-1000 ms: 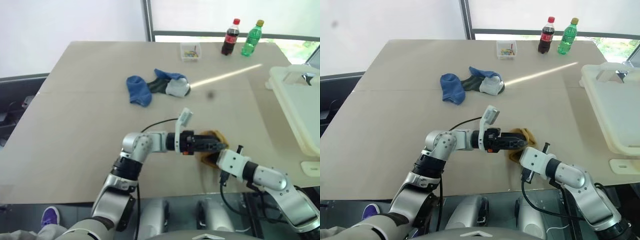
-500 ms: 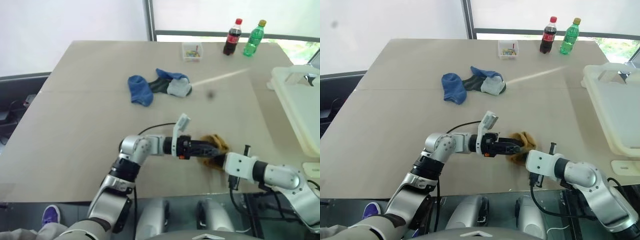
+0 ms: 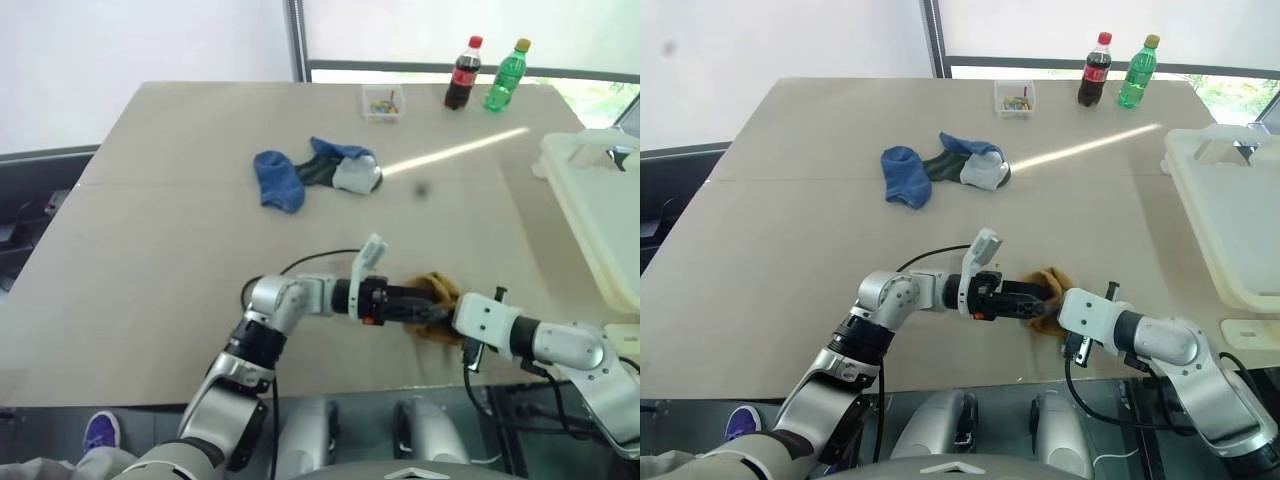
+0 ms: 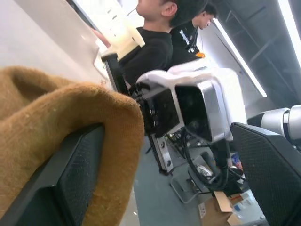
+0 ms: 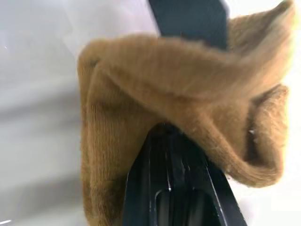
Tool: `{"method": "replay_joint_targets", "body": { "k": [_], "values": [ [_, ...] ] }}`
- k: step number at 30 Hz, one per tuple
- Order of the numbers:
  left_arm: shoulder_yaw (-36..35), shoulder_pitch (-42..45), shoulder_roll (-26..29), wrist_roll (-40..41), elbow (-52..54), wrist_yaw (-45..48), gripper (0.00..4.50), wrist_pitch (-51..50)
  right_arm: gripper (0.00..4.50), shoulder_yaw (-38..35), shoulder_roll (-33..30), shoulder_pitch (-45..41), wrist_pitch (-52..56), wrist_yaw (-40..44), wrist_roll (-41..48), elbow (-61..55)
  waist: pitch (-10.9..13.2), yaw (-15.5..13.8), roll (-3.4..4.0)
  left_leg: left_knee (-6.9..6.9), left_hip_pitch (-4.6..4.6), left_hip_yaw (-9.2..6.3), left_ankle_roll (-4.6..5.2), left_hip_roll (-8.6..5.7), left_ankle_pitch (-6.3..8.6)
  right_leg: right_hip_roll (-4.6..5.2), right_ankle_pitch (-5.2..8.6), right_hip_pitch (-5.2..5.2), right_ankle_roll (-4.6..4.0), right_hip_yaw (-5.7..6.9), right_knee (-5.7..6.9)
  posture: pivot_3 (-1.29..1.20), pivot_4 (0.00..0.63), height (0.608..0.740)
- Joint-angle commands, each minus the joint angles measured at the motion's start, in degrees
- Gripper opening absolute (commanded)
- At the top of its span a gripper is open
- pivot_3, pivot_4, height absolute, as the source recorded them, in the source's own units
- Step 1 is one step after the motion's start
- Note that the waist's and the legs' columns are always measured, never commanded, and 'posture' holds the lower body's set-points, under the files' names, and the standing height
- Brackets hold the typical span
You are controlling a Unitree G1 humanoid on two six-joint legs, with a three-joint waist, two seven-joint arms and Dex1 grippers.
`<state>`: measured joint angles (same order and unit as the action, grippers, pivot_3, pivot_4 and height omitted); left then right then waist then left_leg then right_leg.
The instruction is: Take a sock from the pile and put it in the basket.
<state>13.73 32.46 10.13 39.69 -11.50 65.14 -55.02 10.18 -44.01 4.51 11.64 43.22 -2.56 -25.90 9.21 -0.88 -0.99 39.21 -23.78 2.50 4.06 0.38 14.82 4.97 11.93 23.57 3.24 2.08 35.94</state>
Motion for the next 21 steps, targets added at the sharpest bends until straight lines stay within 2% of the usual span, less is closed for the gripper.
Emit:
{"method": "replay_joint_targets", "body": {
  "k": [1,12,16,21],
  "values": [
    [-1.26,0.51,0.04,0.1,1.64,-0.26,4.5,1.08,0.06,0.39,0.18,0.8,-3.97,-1.02,-2.18,5.85,-0.01,0.04,0.0,0.0,0.01,0.0,0.0,0.0,0.0,0.0,0.0,0.0,0.0,-0.01,0.0,0.0,0.15,0.732],
    [-0.75,-2.02,-0.2,-4.86,4.55,-5.27,4.5,8.57,0.06,-3.19,1.44,2.96,-7.06,-1.37,0.86,4.74,-0.02,-0.13,0.0,0.03,0.02,0.02,0.0,0.01,0.0,0.03,-0.02,-0.01,-0.01,-0.04,0.02,0.0,0.15,0.732],
    [3.21,-1.87,-0.99,-7.24,3.29,-3.42,4.5,11.06,0.06,-6.59,1.31,4.26,-6.13,-1.15,3.71,1.44,-0.01,-0.32,0.02,0.03,0.01,0.02,0.0,0.0,0.0,0.03,-0.02,-0.01,-0.01,-0.03,0.02,0.0,0.15,0.732],
    [3.41,-0.56,-2.5,-7.71,1.57,-2.03,4.5,12.06,0.06,-10.03,0.85,5.7,-3.51,0.68,8.3,-2.58,0.0,-0.31,0.02,0.03,-0.05,0.03,0.02,-0.01,0.01,0.03,-0.01,0.01,-0.01,-0.03,-0.01,0.0,0.15,0.732]
  ]
}}
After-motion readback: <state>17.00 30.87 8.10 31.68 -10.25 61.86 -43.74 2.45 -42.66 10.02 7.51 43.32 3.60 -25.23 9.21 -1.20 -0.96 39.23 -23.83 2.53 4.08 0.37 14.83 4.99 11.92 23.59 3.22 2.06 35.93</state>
